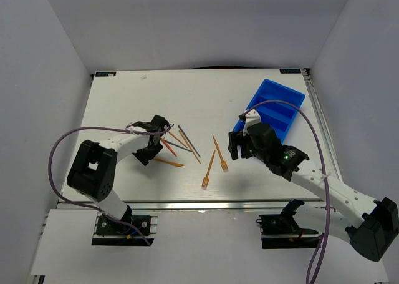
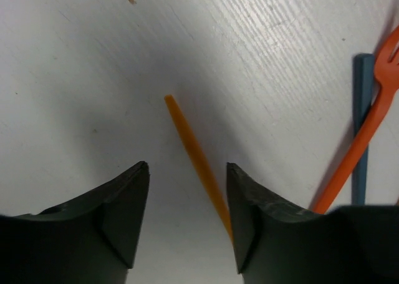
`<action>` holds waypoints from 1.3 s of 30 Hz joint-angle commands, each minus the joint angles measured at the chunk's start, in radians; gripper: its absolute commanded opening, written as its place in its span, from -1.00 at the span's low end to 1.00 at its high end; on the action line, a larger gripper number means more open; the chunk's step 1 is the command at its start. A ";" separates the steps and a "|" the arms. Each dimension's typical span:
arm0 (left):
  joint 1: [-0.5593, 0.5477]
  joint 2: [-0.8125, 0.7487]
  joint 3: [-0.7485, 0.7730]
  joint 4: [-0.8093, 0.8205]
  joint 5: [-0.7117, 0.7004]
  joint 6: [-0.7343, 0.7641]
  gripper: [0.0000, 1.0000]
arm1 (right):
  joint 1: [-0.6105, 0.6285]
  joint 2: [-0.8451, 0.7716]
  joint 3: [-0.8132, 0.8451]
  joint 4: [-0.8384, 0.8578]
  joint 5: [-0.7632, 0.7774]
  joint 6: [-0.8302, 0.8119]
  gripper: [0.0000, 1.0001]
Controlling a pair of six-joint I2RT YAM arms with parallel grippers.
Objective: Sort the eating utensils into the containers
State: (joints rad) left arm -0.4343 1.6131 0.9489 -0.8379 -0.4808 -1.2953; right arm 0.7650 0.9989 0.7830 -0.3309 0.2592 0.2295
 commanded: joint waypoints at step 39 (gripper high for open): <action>-0.084 -0.602 -0.406 0.632 0.352 0.278 -1.00 | 0.204 0.452 0.021 0.699 -0.386 0.445 0.64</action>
State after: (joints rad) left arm -0.5121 1.0534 0.5552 -0.3084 -0.2298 -1.0794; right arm 0.9592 1.3983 0.7113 0.2543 -0.1188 0.6029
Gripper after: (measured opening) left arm 0.021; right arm 0.827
